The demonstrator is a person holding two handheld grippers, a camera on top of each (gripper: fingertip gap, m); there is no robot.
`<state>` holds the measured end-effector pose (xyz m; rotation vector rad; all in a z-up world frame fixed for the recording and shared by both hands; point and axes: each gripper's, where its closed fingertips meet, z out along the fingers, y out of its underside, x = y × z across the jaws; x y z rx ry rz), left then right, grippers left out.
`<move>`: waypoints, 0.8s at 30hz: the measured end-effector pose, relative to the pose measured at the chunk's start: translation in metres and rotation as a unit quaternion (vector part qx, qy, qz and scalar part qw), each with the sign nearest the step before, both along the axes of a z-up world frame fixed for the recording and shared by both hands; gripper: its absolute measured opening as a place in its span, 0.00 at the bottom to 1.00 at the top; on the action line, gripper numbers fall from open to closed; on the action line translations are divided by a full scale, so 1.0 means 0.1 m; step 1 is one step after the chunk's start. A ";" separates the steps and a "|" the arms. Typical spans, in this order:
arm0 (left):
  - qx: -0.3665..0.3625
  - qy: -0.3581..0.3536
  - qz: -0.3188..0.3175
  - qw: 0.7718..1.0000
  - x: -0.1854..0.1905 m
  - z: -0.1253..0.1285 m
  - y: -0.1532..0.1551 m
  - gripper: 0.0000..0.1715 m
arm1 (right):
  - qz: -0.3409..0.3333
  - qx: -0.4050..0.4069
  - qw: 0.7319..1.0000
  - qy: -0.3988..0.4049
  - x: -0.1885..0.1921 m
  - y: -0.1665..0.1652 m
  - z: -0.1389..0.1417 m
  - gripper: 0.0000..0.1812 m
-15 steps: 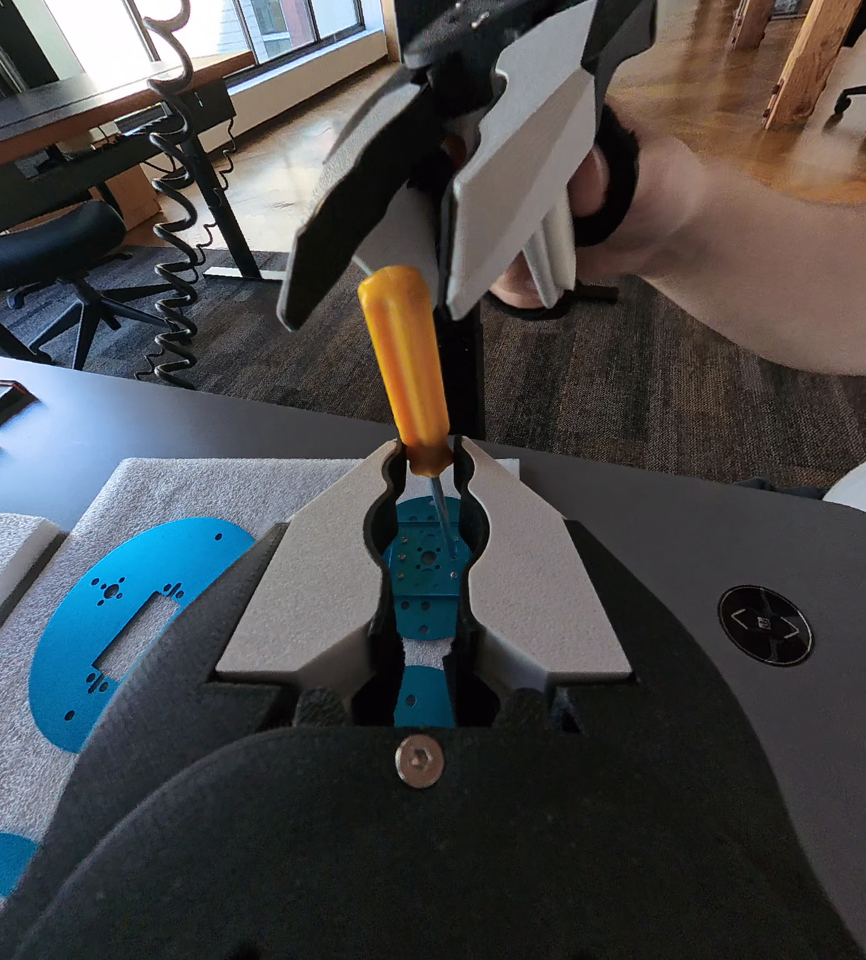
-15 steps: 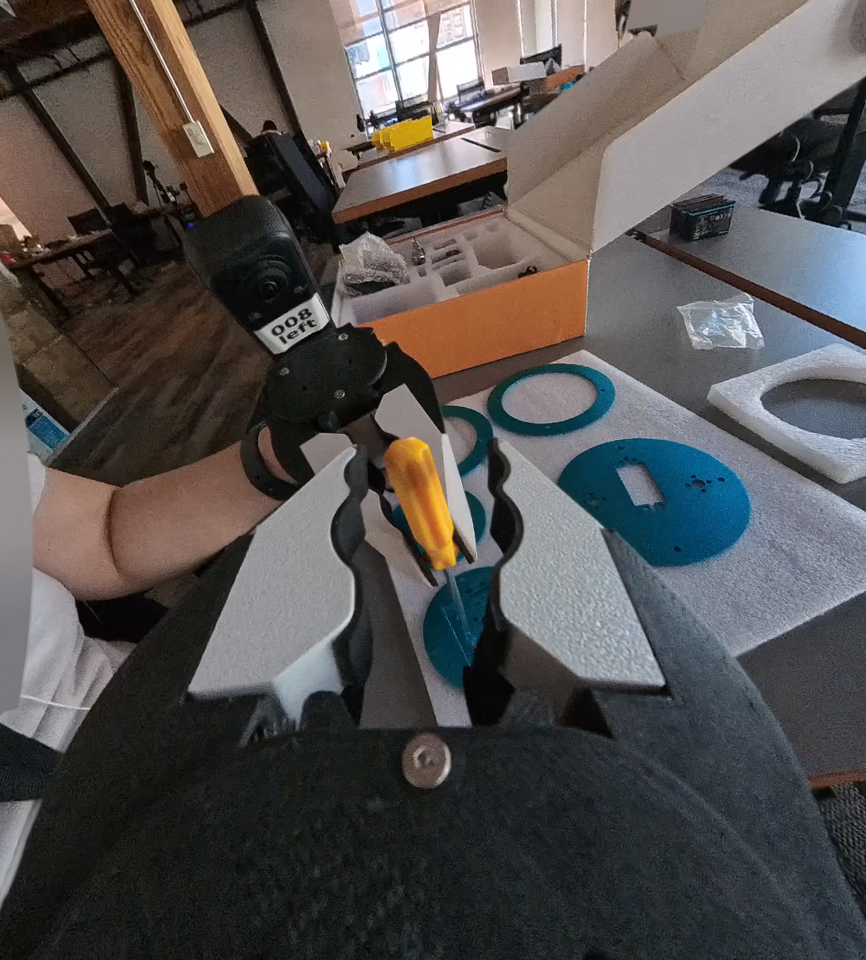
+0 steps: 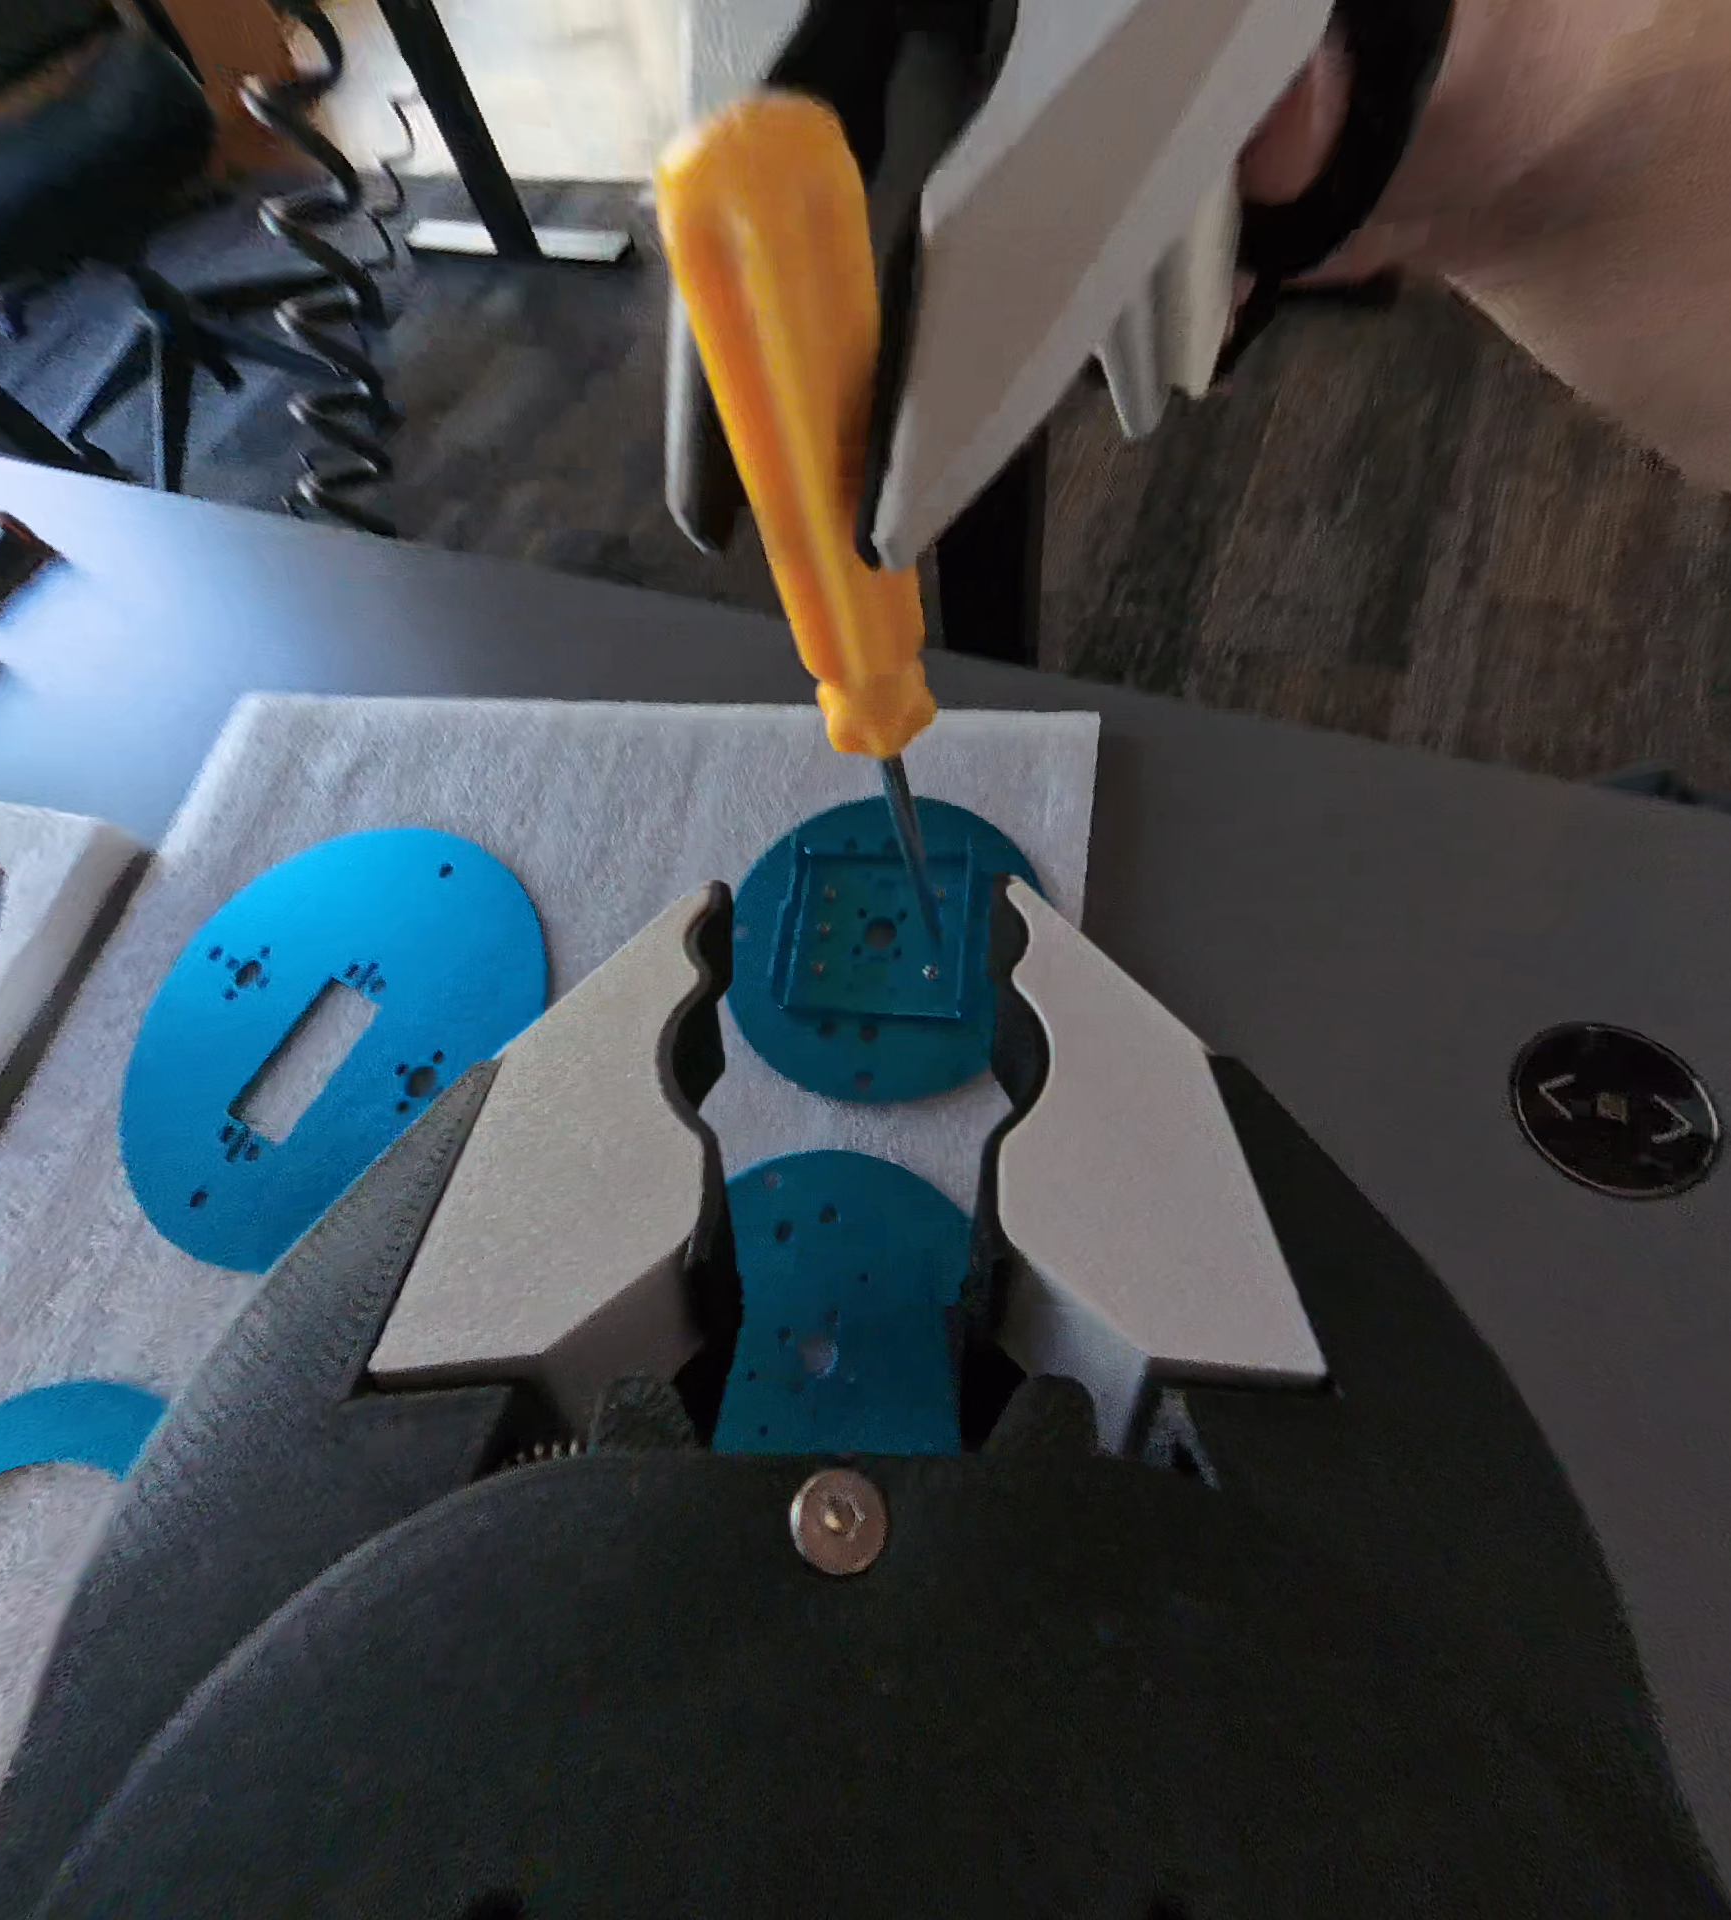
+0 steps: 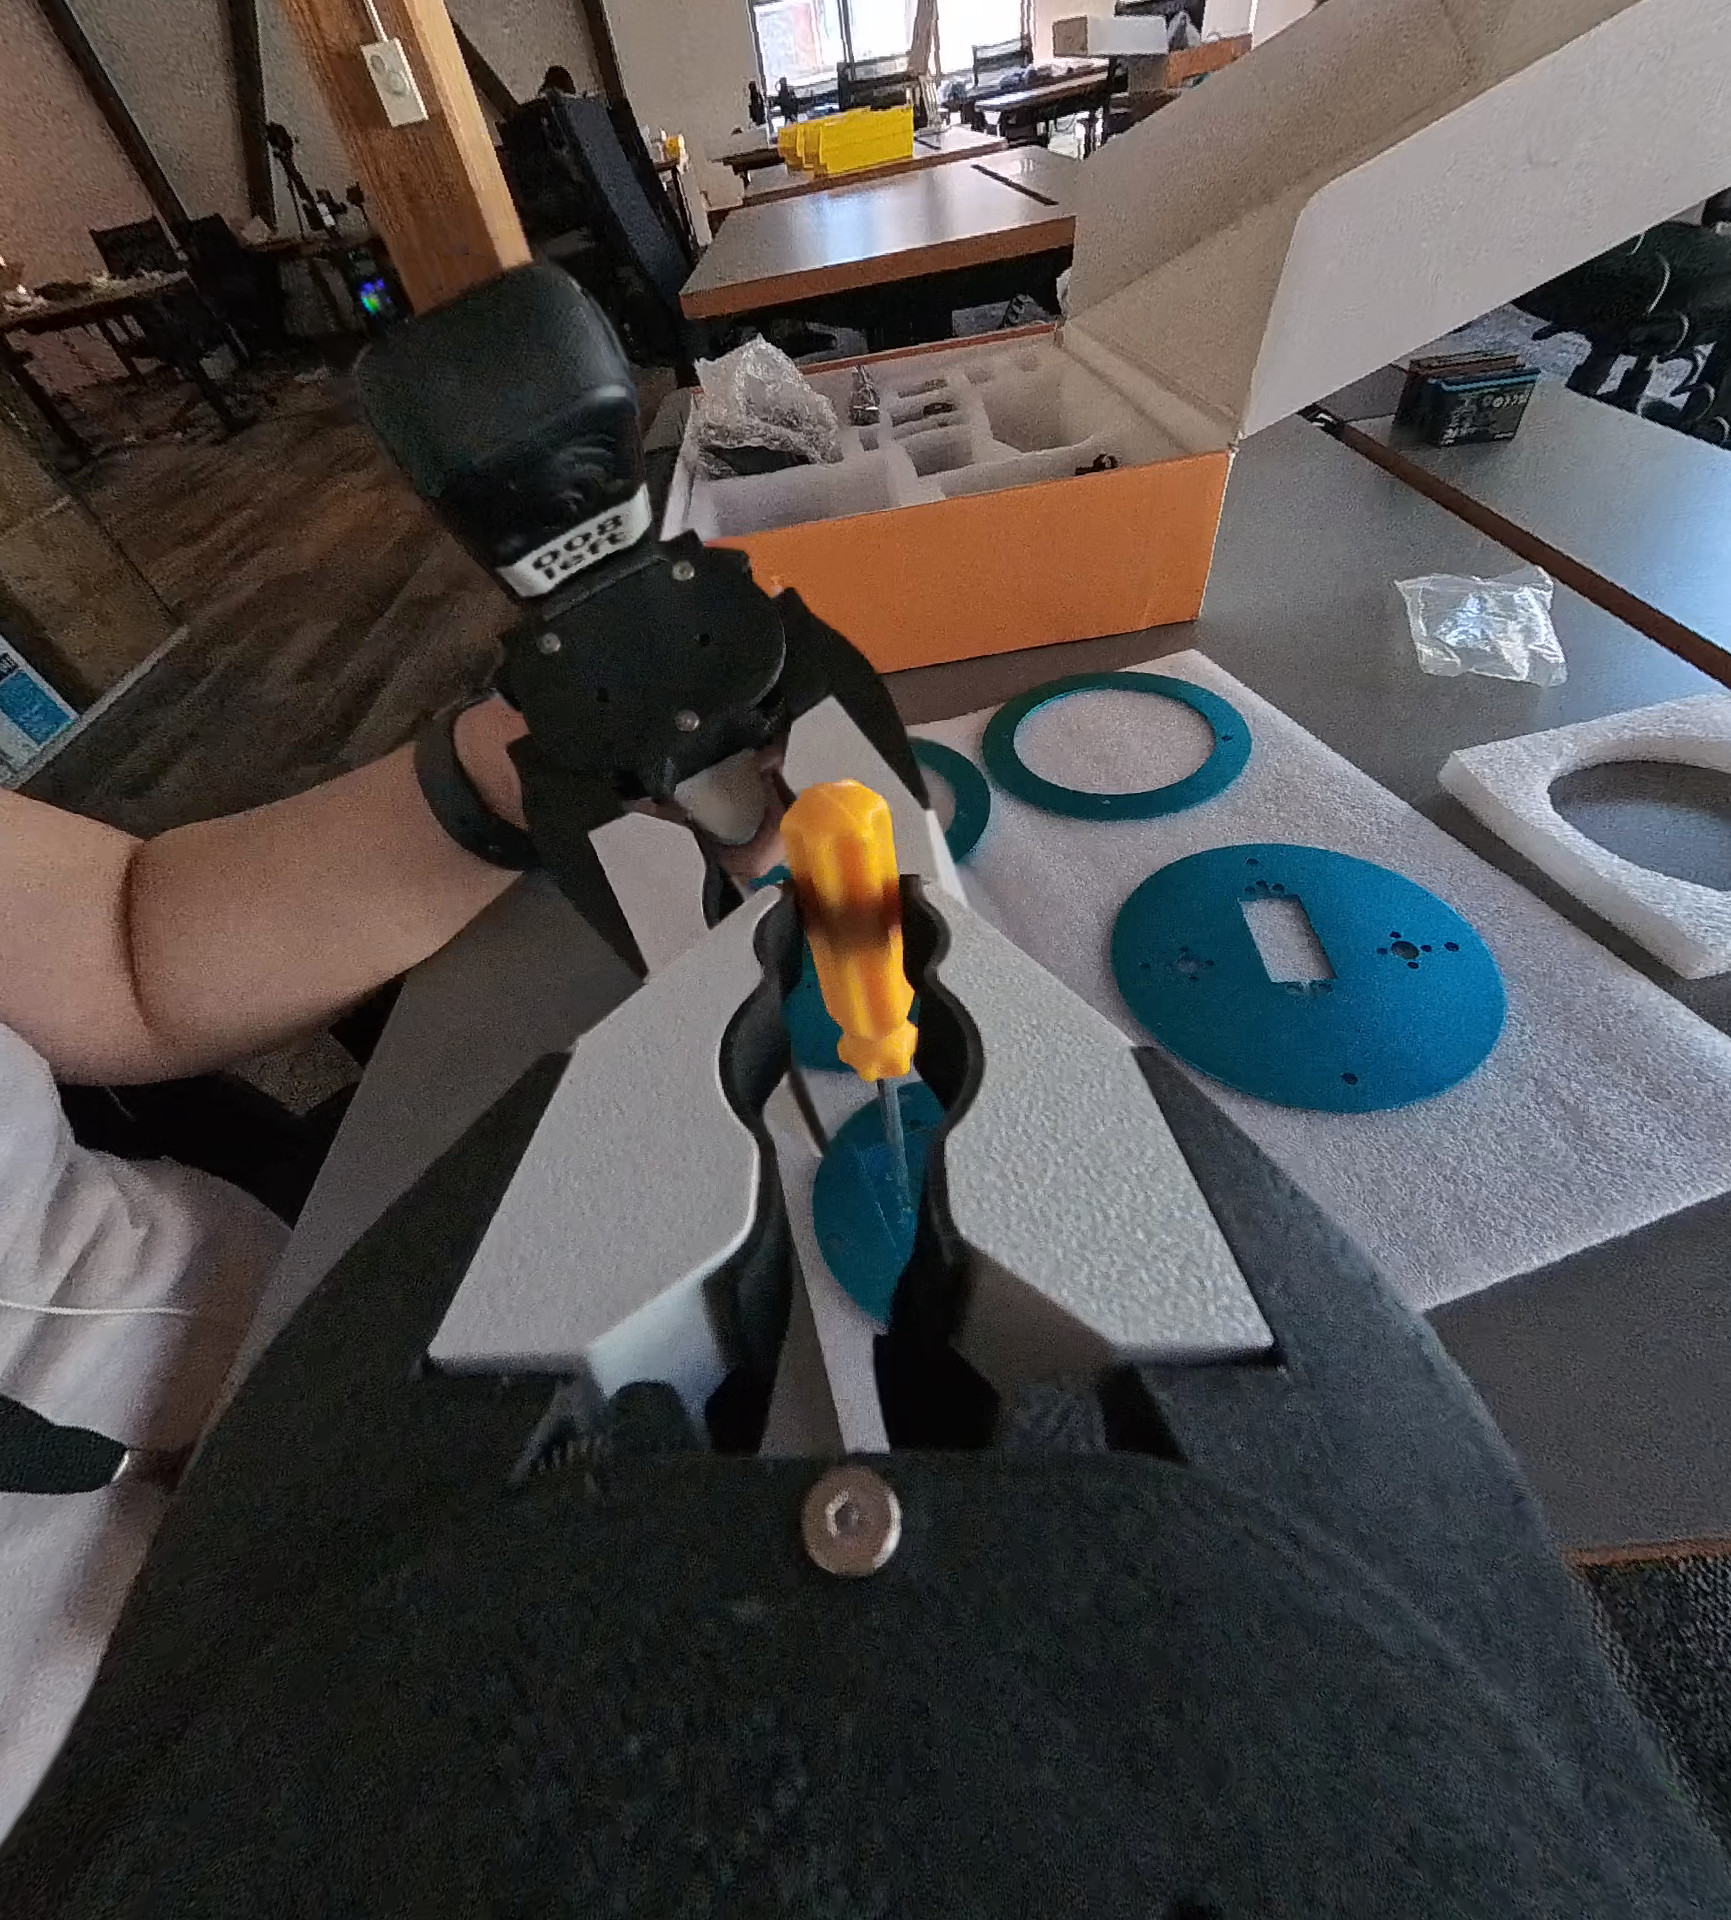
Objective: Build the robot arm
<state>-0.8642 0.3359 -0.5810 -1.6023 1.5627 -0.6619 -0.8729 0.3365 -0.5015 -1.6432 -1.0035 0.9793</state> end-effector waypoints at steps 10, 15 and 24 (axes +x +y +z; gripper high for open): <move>-0.039 0.038 0.004 0.999 0.08 -0.27 0.03 0.33 | 0.003 -0.001 1.000 0.003 0.05 0.02 0.00 0.10; -0.048 0.055 0.005 0.997 0.08 -0.36 0.04 0.29 | 0.005 -0.001 1.000 -0.002 0.05 0.03 0.00 0.10; -0.038 0.051 0.006 0.998 0.09 -0.36 0.05 0.27 | 0.009 0.015 1.000 -0.016 0.02 0.02 0.01 0.09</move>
